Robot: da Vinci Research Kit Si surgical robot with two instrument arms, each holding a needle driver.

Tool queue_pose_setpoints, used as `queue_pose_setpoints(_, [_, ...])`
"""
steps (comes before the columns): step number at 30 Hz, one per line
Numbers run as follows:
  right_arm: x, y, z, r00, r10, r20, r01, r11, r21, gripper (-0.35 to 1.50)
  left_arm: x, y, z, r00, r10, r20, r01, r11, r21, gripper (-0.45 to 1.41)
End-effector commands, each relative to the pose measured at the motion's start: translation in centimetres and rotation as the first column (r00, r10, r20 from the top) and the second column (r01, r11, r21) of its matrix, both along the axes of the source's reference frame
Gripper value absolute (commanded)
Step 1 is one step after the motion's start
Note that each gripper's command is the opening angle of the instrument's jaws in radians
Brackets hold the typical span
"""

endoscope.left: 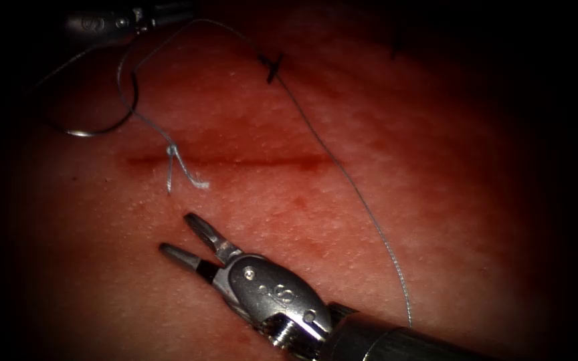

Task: Wound Closure

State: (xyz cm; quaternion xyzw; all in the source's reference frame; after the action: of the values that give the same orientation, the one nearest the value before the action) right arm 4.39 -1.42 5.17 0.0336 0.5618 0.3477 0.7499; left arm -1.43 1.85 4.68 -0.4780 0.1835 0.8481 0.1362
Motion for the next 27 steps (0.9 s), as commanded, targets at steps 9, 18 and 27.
queue_pose_setpoints(9, [0.06, 0.56, 0.24, 0.998, -0.051, 0.046, 0.049, 0.997, 0.055, 1.20, -0.20, -0.08, -1.19, 0.997, -0.009, 0.082, 0.009, 1.000, -0.001, -0.45])
queue_pose_setpoints(18, [0.34, 0.84, 0.49, 0.993, -0.083, 0.078, 0.076, 0.994, 0.081, 1.35, -0.29, -0.20, -1.58, 0.993, -0.002, 0.121, 0.002, 1.000, -0.001, -0.45])
queue_pose_setpoints(27, [0.67, 1.06, 0.66, 0.991, -0.117, 0.070, 0.114, 0.993, 0.044, 1.36, -0.26, -0.21, -1.38, 0.992, 0.005, 0.125, -0.003, 1.000, -0.016, -0.45])
